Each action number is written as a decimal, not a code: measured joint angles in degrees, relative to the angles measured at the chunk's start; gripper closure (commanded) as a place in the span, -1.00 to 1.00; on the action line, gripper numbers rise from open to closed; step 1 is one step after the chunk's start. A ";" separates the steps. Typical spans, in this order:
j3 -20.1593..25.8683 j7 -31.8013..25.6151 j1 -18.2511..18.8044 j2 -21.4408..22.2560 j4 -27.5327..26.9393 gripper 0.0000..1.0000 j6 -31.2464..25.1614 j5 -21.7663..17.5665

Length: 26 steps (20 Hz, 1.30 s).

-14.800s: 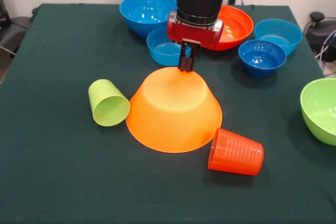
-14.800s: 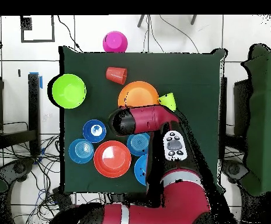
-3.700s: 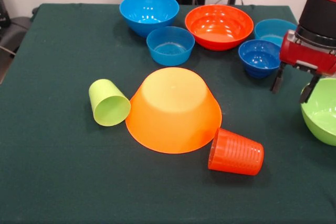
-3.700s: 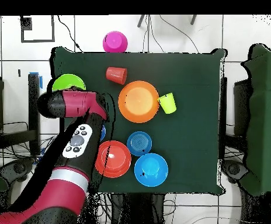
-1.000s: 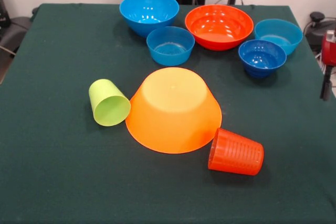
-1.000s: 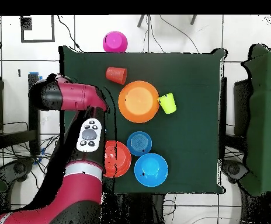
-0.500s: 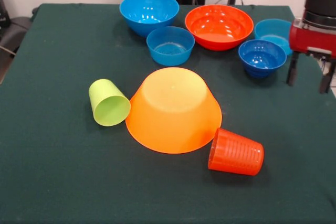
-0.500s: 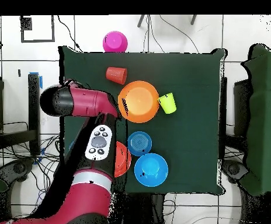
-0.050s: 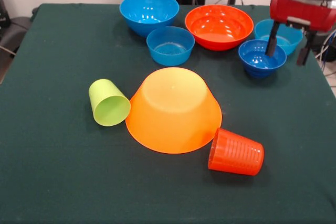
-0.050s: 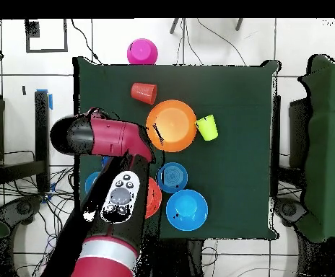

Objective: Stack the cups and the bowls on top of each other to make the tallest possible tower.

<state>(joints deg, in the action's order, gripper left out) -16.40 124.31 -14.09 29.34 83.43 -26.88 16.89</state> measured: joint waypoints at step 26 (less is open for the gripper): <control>-20.20 26.75 -15.47 2.14 14.36 -1.00 -1.13 6.23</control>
<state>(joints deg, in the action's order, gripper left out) -36.60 151.06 -29.56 31.48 97.79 -28.01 23.12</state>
